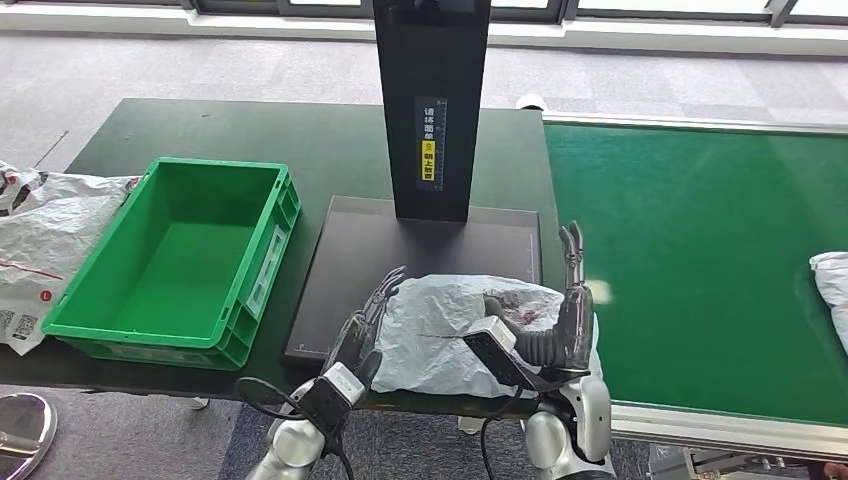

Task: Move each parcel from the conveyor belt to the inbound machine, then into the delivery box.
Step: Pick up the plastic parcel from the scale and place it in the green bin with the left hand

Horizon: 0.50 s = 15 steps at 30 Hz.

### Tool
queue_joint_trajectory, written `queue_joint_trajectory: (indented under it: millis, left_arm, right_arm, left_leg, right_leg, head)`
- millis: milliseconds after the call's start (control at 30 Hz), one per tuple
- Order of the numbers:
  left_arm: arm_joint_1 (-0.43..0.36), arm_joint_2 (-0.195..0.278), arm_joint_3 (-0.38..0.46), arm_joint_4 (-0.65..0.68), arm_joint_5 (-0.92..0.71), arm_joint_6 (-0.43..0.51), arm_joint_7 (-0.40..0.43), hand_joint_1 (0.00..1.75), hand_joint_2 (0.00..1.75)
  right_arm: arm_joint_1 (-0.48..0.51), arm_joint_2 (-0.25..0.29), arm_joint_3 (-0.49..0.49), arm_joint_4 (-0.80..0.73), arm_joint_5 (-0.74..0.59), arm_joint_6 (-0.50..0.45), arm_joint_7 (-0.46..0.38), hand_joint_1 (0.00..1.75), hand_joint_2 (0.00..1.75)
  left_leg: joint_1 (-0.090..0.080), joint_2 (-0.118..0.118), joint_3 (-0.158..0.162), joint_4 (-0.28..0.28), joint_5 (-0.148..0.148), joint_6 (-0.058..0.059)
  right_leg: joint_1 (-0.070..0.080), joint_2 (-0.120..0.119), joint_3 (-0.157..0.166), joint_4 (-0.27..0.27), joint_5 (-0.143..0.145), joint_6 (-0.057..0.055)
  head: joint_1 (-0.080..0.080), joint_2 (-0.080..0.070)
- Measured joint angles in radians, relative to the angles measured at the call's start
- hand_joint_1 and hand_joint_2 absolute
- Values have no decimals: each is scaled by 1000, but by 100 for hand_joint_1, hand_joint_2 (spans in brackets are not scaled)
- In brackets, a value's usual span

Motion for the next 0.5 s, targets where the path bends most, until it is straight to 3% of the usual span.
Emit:
queue_joint_trajectory:
  millis: [200, 333, 467, 500]
  left_arm:
    - [-42, 6, -31, 75, -147, 59, 82, 0, 175]
    - [-160, -3, -61, 246, -263, 187, 105, 0, 175]
    - [-269, -15, -74, 413, -283, 256, 96, 0, 175]
    - [-284, -16, -76, 441, -283, 259, 93, 0, 131]
  right_arm:
    - [61, -1, 56, -121, -116, 20, -98, 0, 175]
    - [101, -8, 127, -227, -218, 74, -198, 0, 175]
    - [122, -18, 188, -291, -249, 96, -227, 0, 175]
    - [125, -20, 195, -300, -251, 96, -227, 0, 175]
  left_leg:
    - [0, 0, 0, 0, 0, 0]
    - [0, 0, 0, 0, 0, 0]
    - [0, 0, 1, 0, 0, 0]
    - [0, 0, 2, 0, 0, 0]
  right_leg:
    - [0, -1, -1, 0, 0, 0]
    - [0, -1, 0, 0, 0, 0]
    - [0, 0, 1, 0, 0, 0]
    - [0, 0, 1, 0, 0, 0]
  head:
    - [0, 0]
    - [0, 0]
    - [0, 0]
    - [0, 0]
